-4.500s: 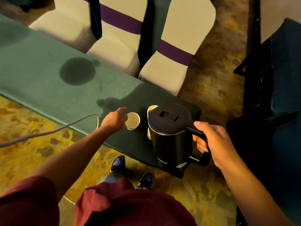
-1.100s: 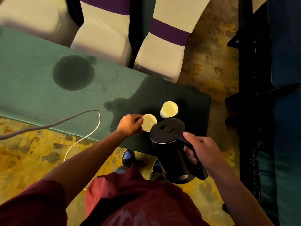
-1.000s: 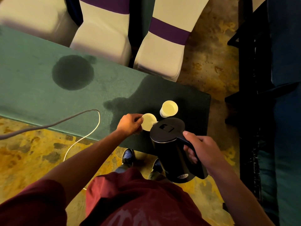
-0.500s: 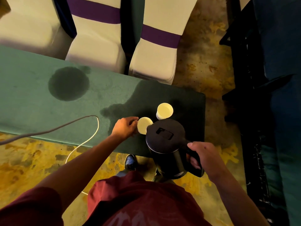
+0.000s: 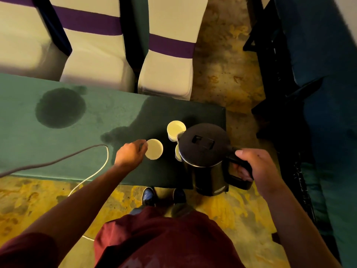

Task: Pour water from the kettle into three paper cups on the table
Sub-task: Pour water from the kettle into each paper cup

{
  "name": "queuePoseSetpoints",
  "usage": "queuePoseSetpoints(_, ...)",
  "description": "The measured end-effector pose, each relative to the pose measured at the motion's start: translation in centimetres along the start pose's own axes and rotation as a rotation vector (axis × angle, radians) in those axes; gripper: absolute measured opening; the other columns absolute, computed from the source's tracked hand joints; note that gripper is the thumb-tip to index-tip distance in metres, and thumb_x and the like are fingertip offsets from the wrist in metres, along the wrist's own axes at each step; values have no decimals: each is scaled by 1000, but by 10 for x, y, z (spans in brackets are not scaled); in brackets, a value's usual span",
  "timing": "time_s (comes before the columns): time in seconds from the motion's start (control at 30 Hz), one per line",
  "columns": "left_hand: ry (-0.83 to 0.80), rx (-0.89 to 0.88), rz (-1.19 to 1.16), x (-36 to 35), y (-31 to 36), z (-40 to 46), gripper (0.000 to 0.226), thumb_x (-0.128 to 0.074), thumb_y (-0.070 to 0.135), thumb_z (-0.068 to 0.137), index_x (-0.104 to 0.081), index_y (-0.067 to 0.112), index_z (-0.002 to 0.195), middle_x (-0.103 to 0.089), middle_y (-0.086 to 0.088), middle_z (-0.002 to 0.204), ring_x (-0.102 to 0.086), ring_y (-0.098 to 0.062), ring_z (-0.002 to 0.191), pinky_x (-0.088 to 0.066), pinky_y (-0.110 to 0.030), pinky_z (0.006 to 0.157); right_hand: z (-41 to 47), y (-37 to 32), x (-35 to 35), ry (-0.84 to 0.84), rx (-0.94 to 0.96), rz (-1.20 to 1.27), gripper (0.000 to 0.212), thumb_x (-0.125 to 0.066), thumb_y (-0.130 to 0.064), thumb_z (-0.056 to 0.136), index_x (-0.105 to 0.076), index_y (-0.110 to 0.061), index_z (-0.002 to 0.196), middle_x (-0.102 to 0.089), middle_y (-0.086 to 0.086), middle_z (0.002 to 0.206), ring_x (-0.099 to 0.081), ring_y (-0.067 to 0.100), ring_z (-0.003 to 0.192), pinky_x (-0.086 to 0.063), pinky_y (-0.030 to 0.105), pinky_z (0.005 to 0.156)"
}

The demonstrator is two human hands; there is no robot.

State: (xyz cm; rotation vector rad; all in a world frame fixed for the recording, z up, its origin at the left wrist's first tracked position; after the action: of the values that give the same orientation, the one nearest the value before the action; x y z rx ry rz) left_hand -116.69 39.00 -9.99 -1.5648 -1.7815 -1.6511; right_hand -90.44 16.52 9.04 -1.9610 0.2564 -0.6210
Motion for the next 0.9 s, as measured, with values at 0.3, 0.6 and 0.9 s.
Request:
queuePoseSetpoints(0.3,83,188,-166,-17,9,-6,48,-35,59,95,-65,26,112,-70,-3,60,-70,-24,52,-61,-42,64,42,16,67,105,7,78,46,-53,-36,90,-58,1,62,-36,9,43,-32,20,38,-26,31,47)
queuePoseSetpoints(0.6,52,315,-315,-25,28,-20,41,-40,48,103,-58,22,129,-72,-13,70,-71,-25,52,-60,-34,52,96,47,49,66,-36,253,40,-53,-39,89,-62,-6,69,-47,1,43,-42,19,43,-37,33,56)
queuePoseSetpoints(0.9,54,393,-342,-28,34,-20,43,-39,44,104,-56,16,132,-72,-16,76,-69,-19,53,-50,-24,43,128,58,39,-52,-44,163,35,-53,-34,96,-68,-10,74,-58,-1,53,-54,21,56,-46,39,73)
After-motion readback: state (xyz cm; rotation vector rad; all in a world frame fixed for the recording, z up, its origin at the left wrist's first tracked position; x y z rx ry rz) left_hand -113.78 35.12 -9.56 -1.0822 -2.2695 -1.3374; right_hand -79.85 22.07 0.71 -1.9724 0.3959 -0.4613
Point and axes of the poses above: each hand's wrist, its own z-axis towards the middle knuckle, its own x-axis out of the back of the hand, y = z × x, the point moved 3 cm from there along z, towards the middle knuckle
